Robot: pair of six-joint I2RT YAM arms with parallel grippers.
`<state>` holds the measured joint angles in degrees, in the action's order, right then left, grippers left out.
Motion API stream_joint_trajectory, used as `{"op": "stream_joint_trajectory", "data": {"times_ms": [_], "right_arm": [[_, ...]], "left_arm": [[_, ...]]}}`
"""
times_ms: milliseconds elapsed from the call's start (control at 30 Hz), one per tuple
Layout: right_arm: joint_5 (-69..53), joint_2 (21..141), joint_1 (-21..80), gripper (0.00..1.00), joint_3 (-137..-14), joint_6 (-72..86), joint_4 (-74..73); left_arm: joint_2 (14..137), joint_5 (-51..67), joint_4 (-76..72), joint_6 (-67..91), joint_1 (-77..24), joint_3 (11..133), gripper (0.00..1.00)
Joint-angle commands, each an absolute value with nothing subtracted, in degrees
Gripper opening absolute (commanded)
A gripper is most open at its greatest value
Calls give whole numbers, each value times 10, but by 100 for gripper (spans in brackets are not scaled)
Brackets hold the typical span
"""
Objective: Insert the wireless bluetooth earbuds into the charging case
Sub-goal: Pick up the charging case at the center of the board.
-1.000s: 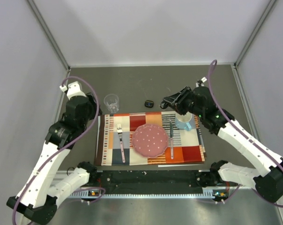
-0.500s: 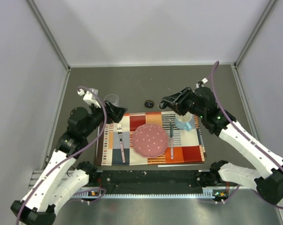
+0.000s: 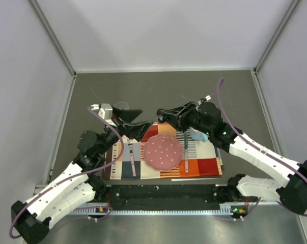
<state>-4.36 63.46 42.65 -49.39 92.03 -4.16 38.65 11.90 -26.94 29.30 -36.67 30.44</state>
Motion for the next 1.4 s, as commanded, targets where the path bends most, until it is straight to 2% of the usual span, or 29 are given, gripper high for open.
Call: {"op": "stream_joint_trajectory", "data": {"times_ms": [0, 333, 500, 733, 1100, 1300, 1333, 1367], "right_arm": [[-48, 662, 440, 0, -502, 968, 50], [-30, 673, 464, 0, -510, 975, 76], [-33, 676, 469, 0, -507, 980, 88], [-38, 679, 473, 0, -508, 977, 92], [-54, 679, 475, 0, -506, 980, 101], [-61, 676, 475, 0, -507, 976, 97], [-63, 676, 475, 0, -508, 976, 96], [-66, 676, 475, 0, -507, 975, 97]], "left_arm": [[423, 101, -346, 250, -401, 315, 99], [450, 72, -359, 235, -429, 296, 98], [472, 72, -363, 237, -433, 295, 88], [512, 78, -370, 247, -438, 309, 69], [537, 62, -395, 249, -441, 310, 33], [545, 62, -410, 248, -441, 312, 26], [546, 61, -410, 247, -441, 312, 16], [545, 61, -411, 246, -441, 312, 12]]}}
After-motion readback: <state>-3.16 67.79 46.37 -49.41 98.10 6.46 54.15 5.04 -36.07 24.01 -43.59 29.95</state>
